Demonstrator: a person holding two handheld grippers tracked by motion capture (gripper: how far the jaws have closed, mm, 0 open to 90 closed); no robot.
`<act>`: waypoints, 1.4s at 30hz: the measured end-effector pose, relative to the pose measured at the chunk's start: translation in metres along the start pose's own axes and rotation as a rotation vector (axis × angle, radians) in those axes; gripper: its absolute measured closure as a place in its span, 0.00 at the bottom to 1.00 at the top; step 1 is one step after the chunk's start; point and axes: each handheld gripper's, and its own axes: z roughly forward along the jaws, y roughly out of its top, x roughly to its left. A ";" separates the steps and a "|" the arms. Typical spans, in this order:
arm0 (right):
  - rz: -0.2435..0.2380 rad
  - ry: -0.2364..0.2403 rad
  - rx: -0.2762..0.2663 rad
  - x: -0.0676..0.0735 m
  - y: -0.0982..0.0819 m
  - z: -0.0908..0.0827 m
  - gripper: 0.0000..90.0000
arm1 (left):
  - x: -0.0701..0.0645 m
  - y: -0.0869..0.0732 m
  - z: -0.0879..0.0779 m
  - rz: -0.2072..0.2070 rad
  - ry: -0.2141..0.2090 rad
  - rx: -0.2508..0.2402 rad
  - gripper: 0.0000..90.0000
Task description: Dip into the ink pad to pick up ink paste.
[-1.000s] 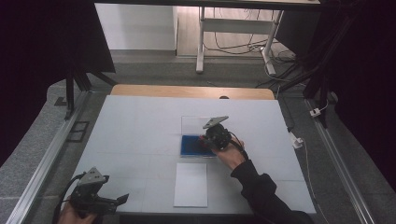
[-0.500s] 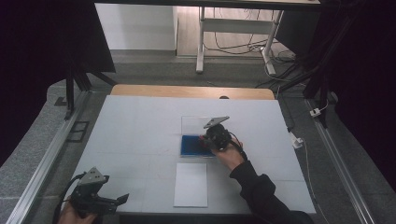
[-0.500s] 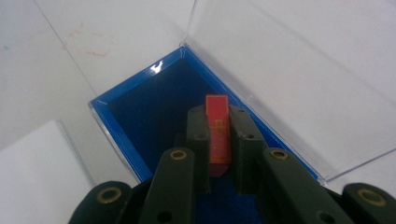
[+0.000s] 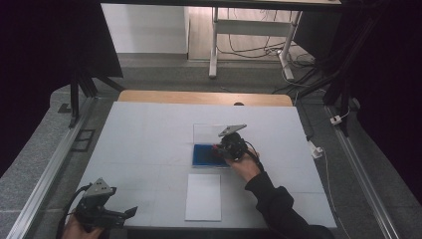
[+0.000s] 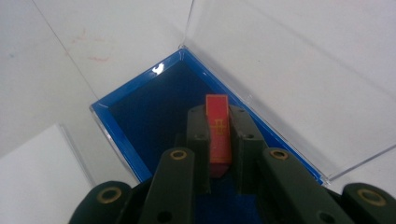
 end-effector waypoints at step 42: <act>-0.029 0.056 -0.001 0.008 0.004 0.002 0.89 | 0.000 0.000 0.000 0.001 0.001 -0.001 0.03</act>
